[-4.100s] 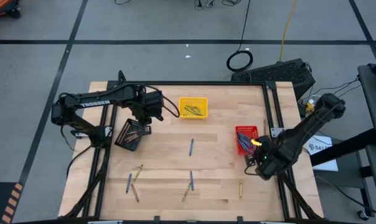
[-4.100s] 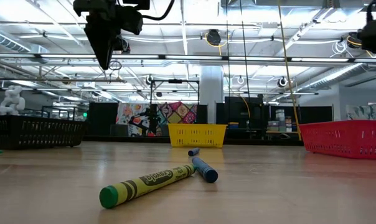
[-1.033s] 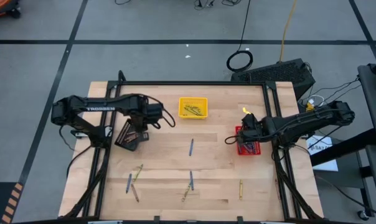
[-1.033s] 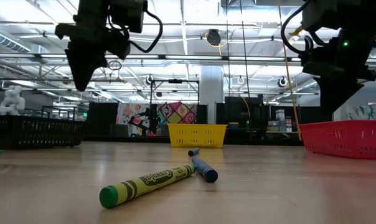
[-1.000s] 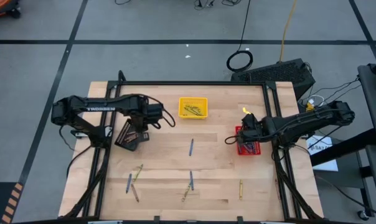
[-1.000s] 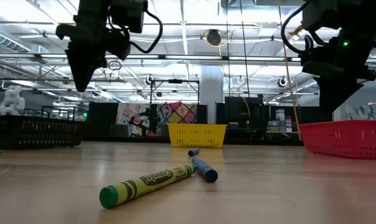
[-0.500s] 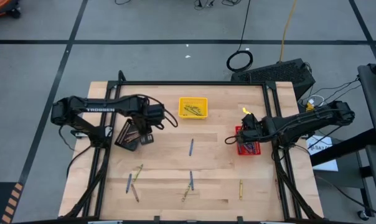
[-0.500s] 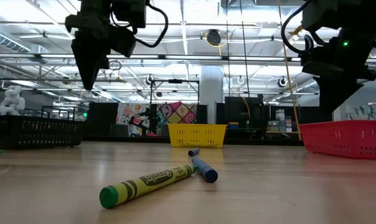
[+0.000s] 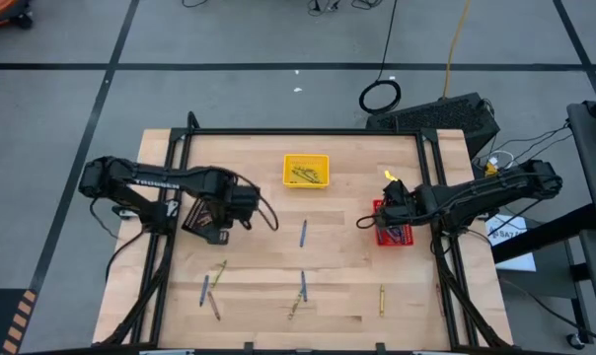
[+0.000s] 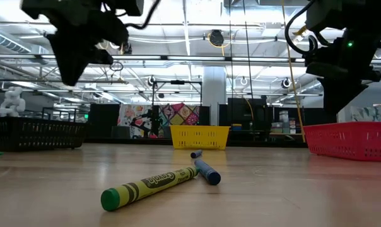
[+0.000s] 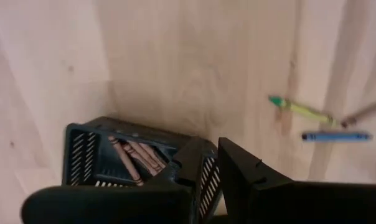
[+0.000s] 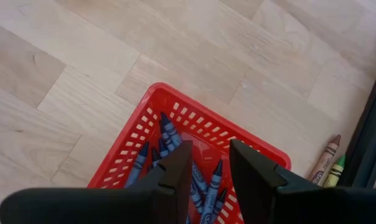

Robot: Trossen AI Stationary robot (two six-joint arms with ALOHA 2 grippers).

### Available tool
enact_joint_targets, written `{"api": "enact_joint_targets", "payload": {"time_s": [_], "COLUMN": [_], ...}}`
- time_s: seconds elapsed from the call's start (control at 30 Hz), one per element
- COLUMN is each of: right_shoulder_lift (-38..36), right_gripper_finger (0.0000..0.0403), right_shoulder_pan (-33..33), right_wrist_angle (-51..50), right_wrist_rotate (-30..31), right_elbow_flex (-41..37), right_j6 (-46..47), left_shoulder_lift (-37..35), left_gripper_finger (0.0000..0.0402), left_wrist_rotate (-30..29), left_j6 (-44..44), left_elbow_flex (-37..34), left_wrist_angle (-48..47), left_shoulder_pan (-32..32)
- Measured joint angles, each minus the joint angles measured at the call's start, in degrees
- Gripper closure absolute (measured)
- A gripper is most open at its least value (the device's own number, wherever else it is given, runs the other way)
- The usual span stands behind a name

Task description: Sort crayons

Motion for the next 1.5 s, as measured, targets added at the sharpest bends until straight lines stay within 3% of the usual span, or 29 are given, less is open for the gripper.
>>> {"api": "enact_joint_targets", "payload": {"time_s": [0.23, 0.67, 0.87, 1.0, 1.37, 1.5], "right_shoulder_lift": [0.0, 0.0, 0.0, 0.0, 0.0, 0.0], "right_gripper_finger": [0.0308, 0.0308, 0.0308, 0.0308, 0.0309, 0.0309], "right_shoulder_pan": [0.0, 0.0, 0.0, 0.0, 0.0, 0.0], "right_wrist_angle": [0.0, 0.0, 0.0, 0.0, 0.0, 0.0], "right_wrist_rotate": [2.0, 2.8, 2.8, 2.9, 4.3, 4.3], "right_elbow_flex": [0.0, 0.0, 0.0, 0.0, 0.0, 0.0], "right_j6": [-0.9, -1.0, -1.0, -1.0, -0.9, -0.9], "left_shoulder_lift": [0.0, 0.0, 0.0, 0.0, 0.0, 0.0], "left_gripper_finger": [0.0356, 0.0356, 0.0356, 0.0354, 0.0271, 0.0266], "left_wrist_rotate": [0.2, 0.2, -4.2, -1.6, -2.2, -2.1], "left_j6": [-0.5, -29.8, -31.5, -31.5, -31.7, -40.0], "left_elbow_flex": [0.0, 0.0, 0.0, 0.0, 0.0, 0.0], "left_wrist_angle": [0.1, 1.2, 1.9, 1.9, 1.8, 1.8], "left_shoulder_pan": [-6.8, -13.2, -13.4, -13.0, -13.0, -13.6]}}
